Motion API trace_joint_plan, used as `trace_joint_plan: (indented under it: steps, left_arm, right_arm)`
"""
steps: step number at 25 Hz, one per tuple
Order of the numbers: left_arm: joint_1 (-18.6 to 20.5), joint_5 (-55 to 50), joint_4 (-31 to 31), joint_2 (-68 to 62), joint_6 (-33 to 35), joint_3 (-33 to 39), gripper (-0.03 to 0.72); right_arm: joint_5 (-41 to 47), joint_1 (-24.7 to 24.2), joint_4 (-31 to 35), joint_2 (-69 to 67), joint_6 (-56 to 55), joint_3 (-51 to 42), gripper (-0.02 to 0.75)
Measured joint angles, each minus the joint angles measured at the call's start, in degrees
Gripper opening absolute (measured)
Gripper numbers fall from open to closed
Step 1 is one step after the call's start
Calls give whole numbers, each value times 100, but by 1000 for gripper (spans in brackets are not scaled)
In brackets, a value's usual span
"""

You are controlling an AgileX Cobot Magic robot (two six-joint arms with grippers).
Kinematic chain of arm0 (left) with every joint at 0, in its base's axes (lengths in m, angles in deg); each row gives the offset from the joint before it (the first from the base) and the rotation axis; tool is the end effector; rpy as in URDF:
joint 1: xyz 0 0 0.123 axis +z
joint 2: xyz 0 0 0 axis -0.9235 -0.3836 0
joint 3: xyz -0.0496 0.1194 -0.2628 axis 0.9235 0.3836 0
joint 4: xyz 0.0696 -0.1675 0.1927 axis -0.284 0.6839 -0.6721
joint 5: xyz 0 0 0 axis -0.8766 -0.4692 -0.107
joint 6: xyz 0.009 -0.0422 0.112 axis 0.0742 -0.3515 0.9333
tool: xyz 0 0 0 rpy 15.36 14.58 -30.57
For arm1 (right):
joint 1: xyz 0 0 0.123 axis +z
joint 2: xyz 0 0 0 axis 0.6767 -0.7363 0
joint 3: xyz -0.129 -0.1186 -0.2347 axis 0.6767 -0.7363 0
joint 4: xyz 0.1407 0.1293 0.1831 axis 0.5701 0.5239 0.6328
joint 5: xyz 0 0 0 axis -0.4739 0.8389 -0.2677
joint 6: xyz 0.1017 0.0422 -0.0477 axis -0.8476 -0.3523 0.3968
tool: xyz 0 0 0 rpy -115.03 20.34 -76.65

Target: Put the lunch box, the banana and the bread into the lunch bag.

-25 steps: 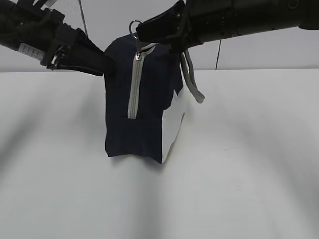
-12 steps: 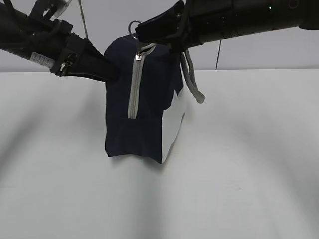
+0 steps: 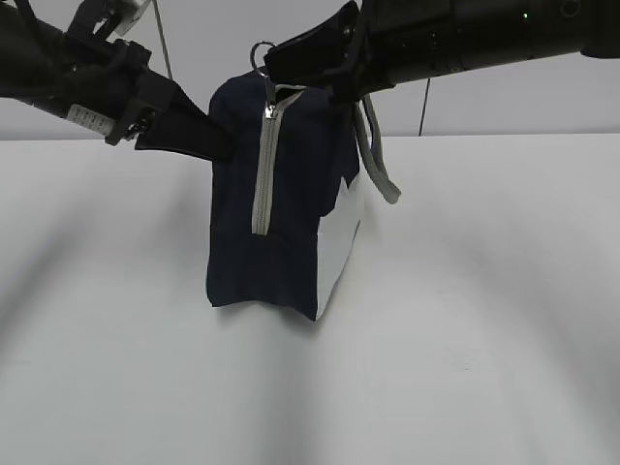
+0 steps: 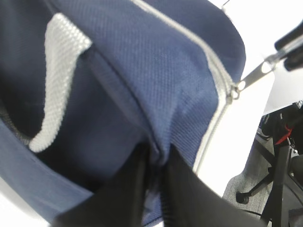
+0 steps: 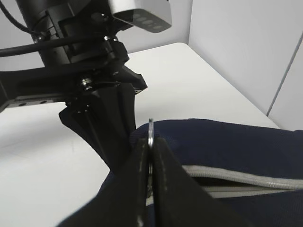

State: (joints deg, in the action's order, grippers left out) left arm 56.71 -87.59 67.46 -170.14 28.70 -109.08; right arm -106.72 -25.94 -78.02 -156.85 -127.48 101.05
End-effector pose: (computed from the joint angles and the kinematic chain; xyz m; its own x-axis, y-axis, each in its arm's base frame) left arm 0.3545 -0.1583 0.2687 -0.6765 0.3290 -0.6589 0.7140 0.5124 -0.4772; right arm 0.3712 0.1927 0.3160 -0.0273 -0.3325 -0.9427 -0.8788 0.4575 -0.1359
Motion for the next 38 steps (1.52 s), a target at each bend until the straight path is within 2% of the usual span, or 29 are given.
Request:
trace_joint_plan:
  steps: [4,15,30,35,38]
  left_arm:
    - [-18,0,-21,0,0,0,5]
    - [-18,-7,-26,0,0,0,5]
    - [-18,-130,-487,6,-198,0,4]
    - [-18,-141,-588,6,-217,0,3]
    - [-18,-136,-610,6,-217,0,3]
  right_arm:
    - [0,0,0,0,-10,0,-16]
    - [310,0,138,0,-22,57,-16]
    - [510,0,268,-357,-201,654,-16]
    - [498,0,-6,-657,-652,1134,-16]
    - [449,0,-410,-833,-1007,1422,-16]
